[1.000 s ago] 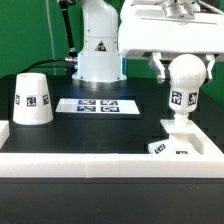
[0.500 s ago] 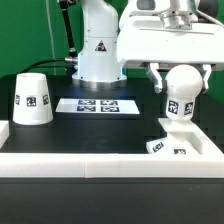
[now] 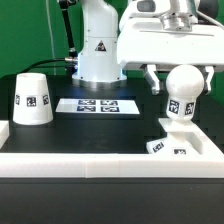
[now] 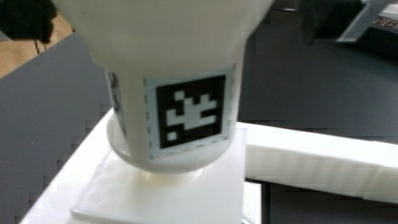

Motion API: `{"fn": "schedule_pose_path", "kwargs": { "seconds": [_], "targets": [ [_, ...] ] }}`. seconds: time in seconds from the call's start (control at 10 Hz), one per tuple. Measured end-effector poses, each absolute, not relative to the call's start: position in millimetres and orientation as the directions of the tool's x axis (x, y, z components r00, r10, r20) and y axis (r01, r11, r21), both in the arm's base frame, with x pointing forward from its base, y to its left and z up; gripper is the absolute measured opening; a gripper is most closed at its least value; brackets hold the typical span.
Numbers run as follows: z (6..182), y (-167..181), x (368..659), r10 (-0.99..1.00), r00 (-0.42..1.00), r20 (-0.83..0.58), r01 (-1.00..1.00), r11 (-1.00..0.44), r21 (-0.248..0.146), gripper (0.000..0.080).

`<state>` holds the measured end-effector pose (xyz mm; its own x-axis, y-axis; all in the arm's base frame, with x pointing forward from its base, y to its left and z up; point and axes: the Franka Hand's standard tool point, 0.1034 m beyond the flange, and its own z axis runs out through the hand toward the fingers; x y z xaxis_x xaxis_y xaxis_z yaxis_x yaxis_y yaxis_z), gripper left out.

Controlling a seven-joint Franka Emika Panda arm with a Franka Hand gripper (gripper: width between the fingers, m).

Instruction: Assemble lamp

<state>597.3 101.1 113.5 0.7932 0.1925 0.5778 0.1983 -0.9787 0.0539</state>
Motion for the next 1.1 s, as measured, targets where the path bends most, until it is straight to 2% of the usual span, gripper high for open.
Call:
{"fn": "schedule_pose_path", "kwargs": {
  "seconds": [0.3, 0.7, 1.1],
  "targets": [
    [115.7, 100, 595, 0.193, 0.794, 0.577, 0.198, -0.979, 0.054, 0.0698],
    [138.1, 102, 595, 0.193, 0.799, 0.57, 0.204, -0.978, 0.046, 0.0698],
    [129.6, 104, 591, 0.198, 0.828, 0.525, 0.212, -0.977, 0.033, 0.0698]
  ]
}}
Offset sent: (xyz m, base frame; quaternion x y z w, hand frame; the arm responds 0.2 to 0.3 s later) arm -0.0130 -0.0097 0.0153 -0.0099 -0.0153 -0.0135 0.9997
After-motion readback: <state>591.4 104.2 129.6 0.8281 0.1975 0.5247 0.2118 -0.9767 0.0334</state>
